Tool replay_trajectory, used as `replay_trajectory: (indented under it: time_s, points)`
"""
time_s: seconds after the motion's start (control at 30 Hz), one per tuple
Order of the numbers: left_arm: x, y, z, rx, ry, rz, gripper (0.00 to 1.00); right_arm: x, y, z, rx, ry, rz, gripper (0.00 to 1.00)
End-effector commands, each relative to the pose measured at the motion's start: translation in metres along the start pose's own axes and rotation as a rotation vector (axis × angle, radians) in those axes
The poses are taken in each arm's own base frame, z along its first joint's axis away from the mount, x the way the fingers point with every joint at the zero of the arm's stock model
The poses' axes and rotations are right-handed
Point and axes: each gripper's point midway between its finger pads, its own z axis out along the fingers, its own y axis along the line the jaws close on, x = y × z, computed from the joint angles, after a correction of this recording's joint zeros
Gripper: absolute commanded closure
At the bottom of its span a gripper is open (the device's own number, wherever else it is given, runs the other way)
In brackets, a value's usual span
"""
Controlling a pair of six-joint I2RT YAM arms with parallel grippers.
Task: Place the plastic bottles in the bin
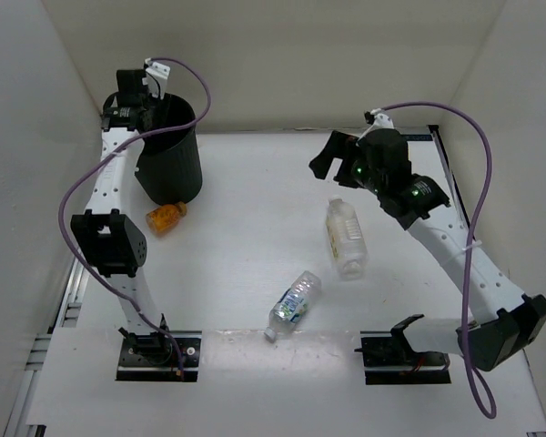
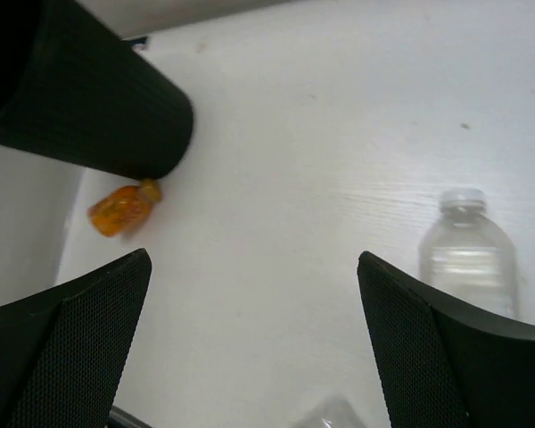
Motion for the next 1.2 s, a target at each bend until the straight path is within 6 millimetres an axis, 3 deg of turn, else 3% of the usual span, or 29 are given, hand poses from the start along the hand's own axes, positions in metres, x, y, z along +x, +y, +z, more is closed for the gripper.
replay_trajectory:
  time_s: [0.0, 0.07, 0.1, 0.27, 0.4, 0.43, 0.47, 0.53, 0.67, 0.87, 0.97, 1.03, 1.07, 1.1, 1.17]
  points:
    - [-0.009, 0.015, -0.018, -0.053, -0.028, -0.022, 0.25, 0.032, -0.055, 0.006, 0.212, 0.171, -0.037, 0.0]
    - [-0.003, 0.017, -0.015, -0.057, -0.014, -0.024, 0.03, 0.04, -0.073, 0.008, 0.281, 0.239, -0.096, 0.0]
    - [-0.006, 0.019, -0.019, -0.06, -0.022, -0.026, 0.0, 0.058, -0.09, 0.012, 0.354, 0.323, -0.124, 0.0]
    - [-0.012, 0.03, -0.03, -0.1, -0.037, -0.032, 0.0, 0.087, -0.124, 0.036, 0.454, 0.477, -0.231, 0.0]
    - [-0.024, 0.043, -0.056, -0.139, -0.077, -0.045, 0.0, 0.102, -0.149, 0.057, 0.553, 0.576, -0.312, 0.0]
    - [-0.032, 0.049, -0.071, -0.15, -0.106, -0.052, 0.0, 0.097, -0.151, 0.06, 0.579, 0.586, -0.334, 0.0]
    - [-0.031, 0.048, -0.075, -0.141, -0.112, -0.051, 0.0, 0.109, -0.161, 0.071, 0.608, 0.645, -0.354, 0.0]
    - [-0.033, 0.045, -0.094, -0.127, -0.137, -0.05, 0.0, 0.107, -0.166, 0.081, 0.63, 0.672, -0.365, 0.0]
    - [-0.029, 0.038, -0.116, -0.085, -0.167, -0.059, 0.0, 0.133, -0.185, 0.095, 0.676, 0.772, -0.392, 0.0]
    - [-0.021, 0.018, -0.132, -0.01, -0.182, -0.053, 0.0, 0.153, -0.207, 0.094, 0.717, 0.83, -0.349, 0.0]
    - [-0.02, 0.011, -0.139, 0.029, -0.2, -0.06, 0.0, 0.173, -0.208, 0.091, 0.681, 0.872, -0.323, 0.0]
    - [-0.018, 0.004, -0.142, 0.063, -0.202, -0.065, 0.0, 0.181, -0.201, 0.095, 0.626, 0.876, -0.291, 0.08]
    - [-0.018, 0.002, -0.145, 0.074, -0.207, -0.075, 0.0, 0.181, -0.197, 0.095, 0.61, 0.863, -0.274, 0.21]
    - [-0.017, -0.003, -0.145, 0.103, -0.205, -0.071, 0.0, 0.181, -0.195, 0.095, 0.599, 0.859, -0.268, 0.46]
    - [-0.015, -0.013, -0.146, 0.157, -0.202, -0.066, 0.0, 0.177, -0.192, 0.096, 0.588, 0.835, -0.226, 0.75]
